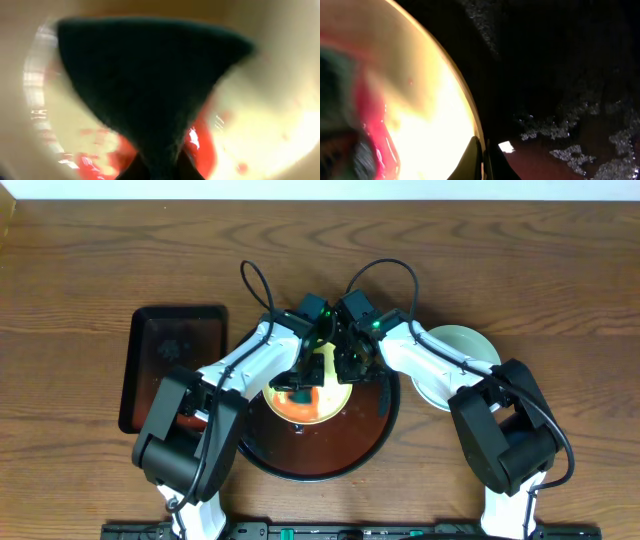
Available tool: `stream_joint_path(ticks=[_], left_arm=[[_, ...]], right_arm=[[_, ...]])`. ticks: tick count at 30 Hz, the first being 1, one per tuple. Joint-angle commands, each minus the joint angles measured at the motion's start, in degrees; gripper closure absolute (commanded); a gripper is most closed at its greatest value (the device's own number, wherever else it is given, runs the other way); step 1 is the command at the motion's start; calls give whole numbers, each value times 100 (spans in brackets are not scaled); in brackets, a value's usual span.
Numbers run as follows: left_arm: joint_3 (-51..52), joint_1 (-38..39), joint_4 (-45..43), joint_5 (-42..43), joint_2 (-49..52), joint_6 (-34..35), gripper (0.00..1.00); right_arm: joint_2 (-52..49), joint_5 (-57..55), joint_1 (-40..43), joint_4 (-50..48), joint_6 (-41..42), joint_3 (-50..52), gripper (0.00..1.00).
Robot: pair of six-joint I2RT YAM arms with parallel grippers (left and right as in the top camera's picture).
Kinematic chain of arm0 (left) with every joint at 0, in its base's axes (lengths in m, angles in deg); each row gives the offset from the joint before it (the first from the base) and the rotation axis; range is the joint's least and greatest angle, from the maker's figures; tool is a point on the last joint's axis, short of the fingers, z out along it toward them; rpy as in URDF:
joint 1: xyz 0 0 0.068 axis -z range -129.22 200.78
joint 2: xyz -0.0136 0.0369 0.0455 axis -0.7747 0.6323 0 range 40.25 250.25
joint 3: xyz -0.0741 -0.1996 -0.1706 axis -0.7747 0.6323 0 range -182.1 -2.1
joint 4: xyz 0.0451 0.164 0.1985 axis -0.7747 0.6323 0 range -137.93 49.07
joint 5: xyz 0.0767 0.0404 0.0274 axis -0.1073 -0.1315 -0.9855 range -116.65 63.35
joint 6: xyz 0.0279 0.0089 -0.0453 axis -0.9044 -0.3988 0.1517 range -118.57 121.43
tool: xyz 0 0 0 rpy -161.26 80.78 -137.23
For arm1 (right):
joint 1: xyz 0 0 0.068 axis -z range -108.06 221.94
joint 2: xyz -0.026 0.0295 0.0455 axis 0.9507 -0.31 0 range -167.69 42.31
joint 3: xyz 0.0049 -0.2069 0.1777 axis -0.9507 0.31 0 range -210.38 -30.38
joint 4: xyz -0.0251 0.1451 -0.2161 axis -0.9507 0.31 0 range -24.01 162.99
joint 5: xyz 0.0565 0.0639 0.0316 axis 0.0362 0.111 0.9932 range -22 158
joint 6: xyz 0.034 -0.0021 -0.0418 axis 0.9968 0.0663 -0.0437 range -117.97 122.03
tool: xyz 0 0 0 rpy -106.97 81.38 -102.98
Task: Clean dirty plates on tray and stack at the side
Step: 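Scrub the yellow plate with the sponge in the left gripper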
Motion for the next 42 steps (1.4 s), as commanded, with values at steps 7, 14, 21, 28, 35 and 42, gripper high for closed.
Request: stream_joint_path(ticks=[7, 14, 21, 28, 35, 42], left_arm=[[63, -267, 662, -1298, 190, 256, 92], [61, -264, 693, 2249, 190, -2553, 93], [61, -299, 87, 2632, 190, -2863, 93], [61, -417, -656, -474, 190, -566, 93], [63, -494, -129, -2361, 190, 822, 93], [63, -479, 614, -306, 190, -459, 92]], right_arm=[[-61, -221, -125, 28, 42, 149, 99], [-61, -219, -127, 35, 42, 149, 99], [-61, -221, -127, 68, 42, 149, 99], [-61, -221, -127, 66, 42, 149, 99], [-61, -225, -125, 52, 42, 149, 99], [-61, -240, -127, 28, 42, 149, 99]])
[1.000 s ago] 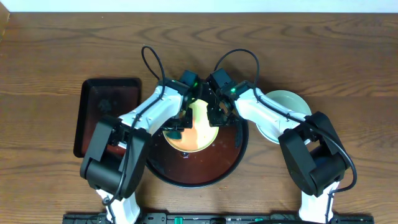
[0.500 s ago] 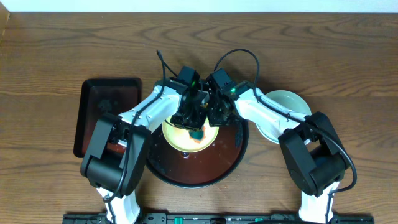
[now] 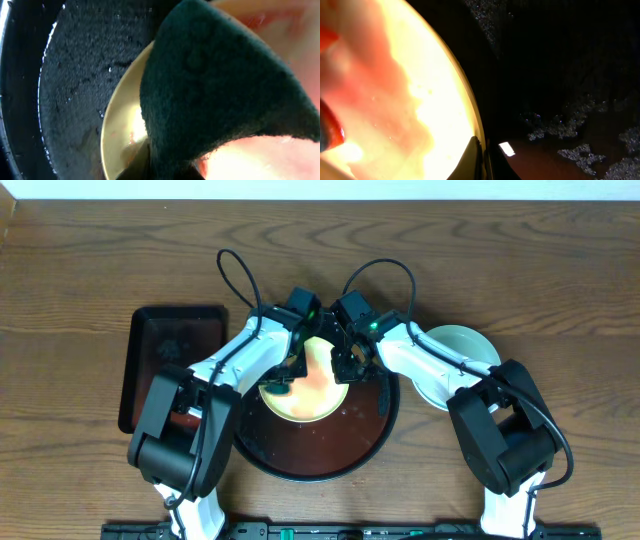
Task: Clean dirty plates on tray and stack at the side
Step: 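Scrub the yellow plate with the sponge in the left gripper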
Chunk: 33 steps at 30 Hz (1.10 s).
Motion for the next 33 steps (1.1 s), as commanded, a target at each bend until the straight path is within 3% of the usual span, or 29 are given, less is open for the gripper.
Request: stream_joint_path(ticks=[1, 6, 10, 13, 18, 23, 28, 33], left_arm=[[122, -155, 315, 1246, 184, -1198, 93], [122, -155, 444, 3679, 184, -2693, 93], [122, -155, 254, 3980, 184, -2931, 92], [122, -157, -317, 3394, 184, -2839, 92], [122, -203, -881, 1639, 184, -1707, 92], [57, -332, -835, -26, 184, -634, 92], [-341, -629, -61, -280, 111, -87, 93], [-671, -957, 514, -280, -212, -101, 92]], right_arm=[[-61, -203, -72, 103, 22, 149, 99], [-61, -201, -72, 105, 22, 149, 99], [-61, -201, -72, 107, 20, 149, 99], [-61, -201, -72, 105, 20, 149, 99], [-61, -203, -72, 111, 20, 149, 99], [-61, -203, -72, 105, 20, 149, 99], [-61, -201, -72, 101, 24, 149, 99], [-61, -201, -70, 103, 26, 149, 99]])
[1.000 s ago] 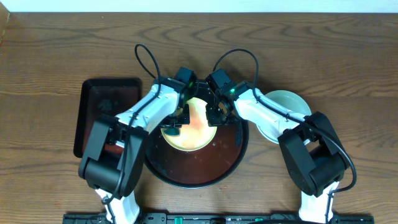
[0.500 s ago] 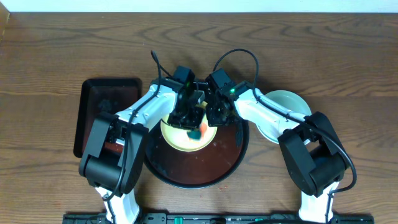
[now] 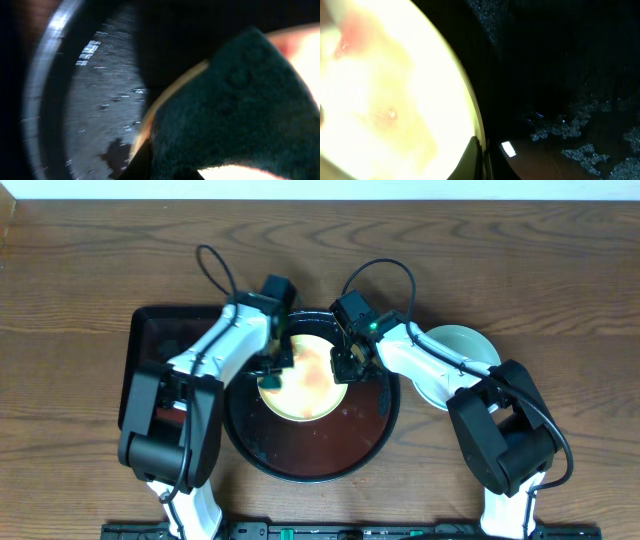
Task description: Clean dirty plates on tray and stack at the side
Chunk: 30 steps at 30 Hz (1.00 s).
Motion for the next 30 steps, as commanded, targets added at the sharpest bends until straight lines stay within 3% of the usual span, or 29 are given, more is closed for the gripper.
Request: stream_joint_path(ticks=[1, 8, 16, 21, 24, 30], left_arm=[[-339, -299, 321, -828, -332, 199, 93], [-562, -492, 898, -765, -1025, -332, 93], [-562, -879, 984, -706, -1499, -437, 93], [-562, -1058, 940, -221, -1488, -437, 93], [-562, -1075, 868, -160, -1488, -437, 93], [-562, -1075, 796, -160, -1488, -437, 93]], right_arm=[[-61, -214, -72, 116, 20, 149, 99], [-61, -35, -61, 72, 103, 149, 99], [33, 1261, -24, -310, -160, 146, 99], [439, 1257, 15, -310, -205, 146, 99], [802, 761, -9, -205, -203, 146, 99], [1803, -1368, -348, 459, -205, 146, 99]])
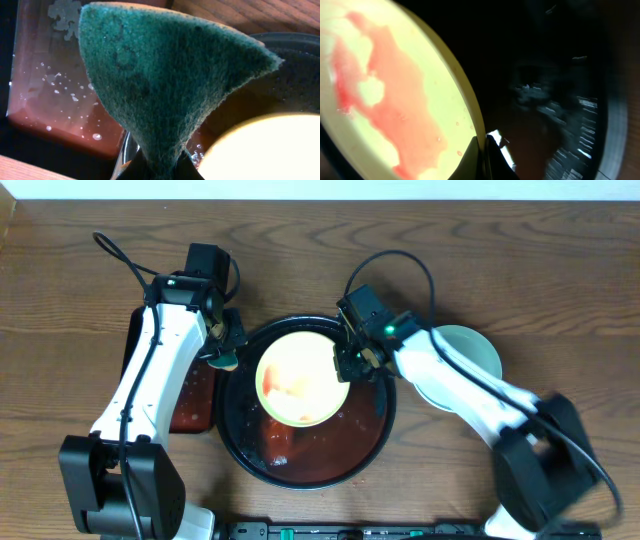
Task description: Clean dirty plates on tray and stack at the side
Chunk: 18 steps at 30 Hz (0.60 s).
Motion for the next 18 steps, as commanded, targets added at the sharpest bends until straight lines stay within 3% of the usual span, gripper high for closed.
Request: stream_joint_path(ticks=[1, 18], left_arm=[[-107, -20, -22, 42, -20, -96, 93], [-105, -20, -127, 42, -20, -96, 93]], right_arm=[[664, -1502, -297, 240, -87, -42, 99], [1091, -6400, -2168, 769, -107, -42, 99]])
